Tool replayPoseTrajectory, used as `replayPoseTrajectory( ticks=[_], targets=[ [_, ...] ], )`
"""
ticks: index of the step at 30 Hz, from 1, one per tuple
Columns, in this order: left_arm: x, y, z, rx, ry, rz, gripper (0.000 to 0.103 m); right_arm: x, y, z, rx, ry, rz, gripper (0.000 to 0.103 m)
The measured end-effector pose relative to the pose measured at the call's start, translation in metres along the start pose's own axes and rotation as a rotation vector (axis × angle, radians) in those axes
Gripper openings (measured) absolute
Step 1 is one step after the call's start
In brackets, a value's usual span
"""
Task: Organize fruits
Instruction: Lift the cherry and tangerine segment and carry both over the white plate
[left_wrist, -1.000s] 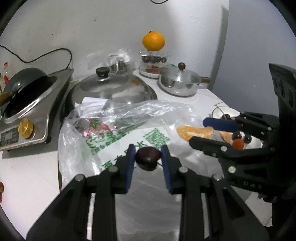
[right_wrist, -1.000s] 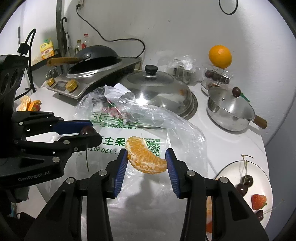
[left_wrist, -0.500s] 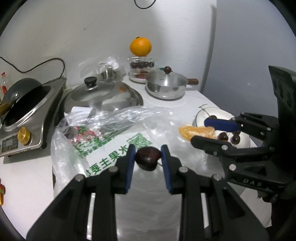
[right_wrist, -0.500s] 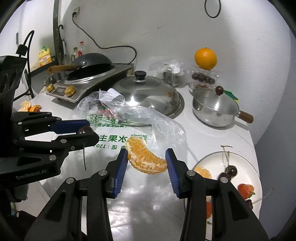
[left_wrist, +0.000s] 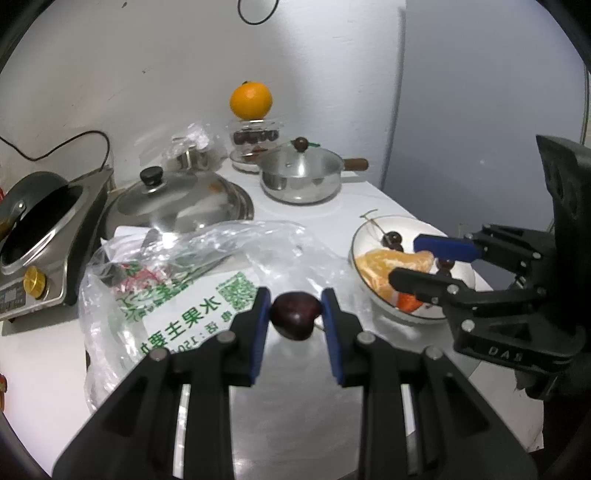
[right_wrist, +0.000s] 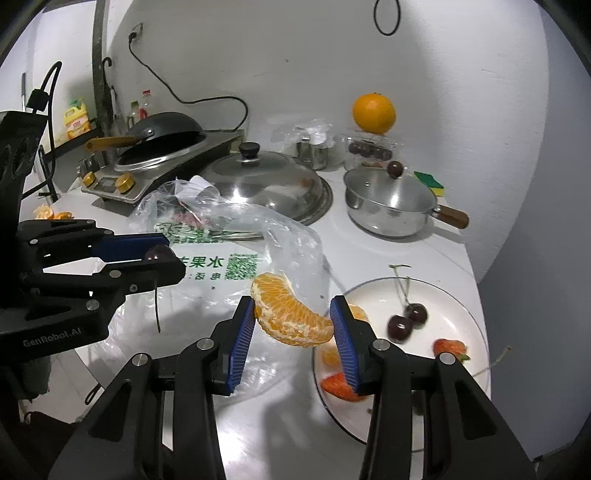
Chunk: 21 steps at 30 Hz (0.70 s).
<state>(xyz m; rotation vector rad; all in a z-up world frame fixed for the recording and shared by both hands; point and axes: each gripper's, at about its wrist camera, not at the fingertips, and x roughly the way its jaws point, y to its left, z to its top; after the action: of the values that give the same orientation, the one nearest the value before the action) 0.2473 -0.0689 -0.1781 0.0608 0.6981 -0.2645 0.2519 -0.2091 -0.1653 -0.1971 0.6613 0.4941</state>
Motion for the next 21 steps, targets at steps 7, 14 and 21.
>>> replayPoseTrajectory(
  ticks=[7,14,21],
  targets=[
    [-0.003,-0.019,0.001,0.020,-0.002,-0.011,0.029,-0.013,-0.016,-0.010,0.022,-0.004,-0.022,0.045],
    [-0.001,-0.039,0.003,0.037,-0.001,-0.029,0.029,-0.026,-0.033,-0.021,0.041,-0.006,-0.045,0.045],
    [0.005,-0.057,0.005,0.057,0.008,-0.049,0.029,-0.034,-0.050,-0.030,0.063,-0.004,-0.064,0.045]
  ],
)
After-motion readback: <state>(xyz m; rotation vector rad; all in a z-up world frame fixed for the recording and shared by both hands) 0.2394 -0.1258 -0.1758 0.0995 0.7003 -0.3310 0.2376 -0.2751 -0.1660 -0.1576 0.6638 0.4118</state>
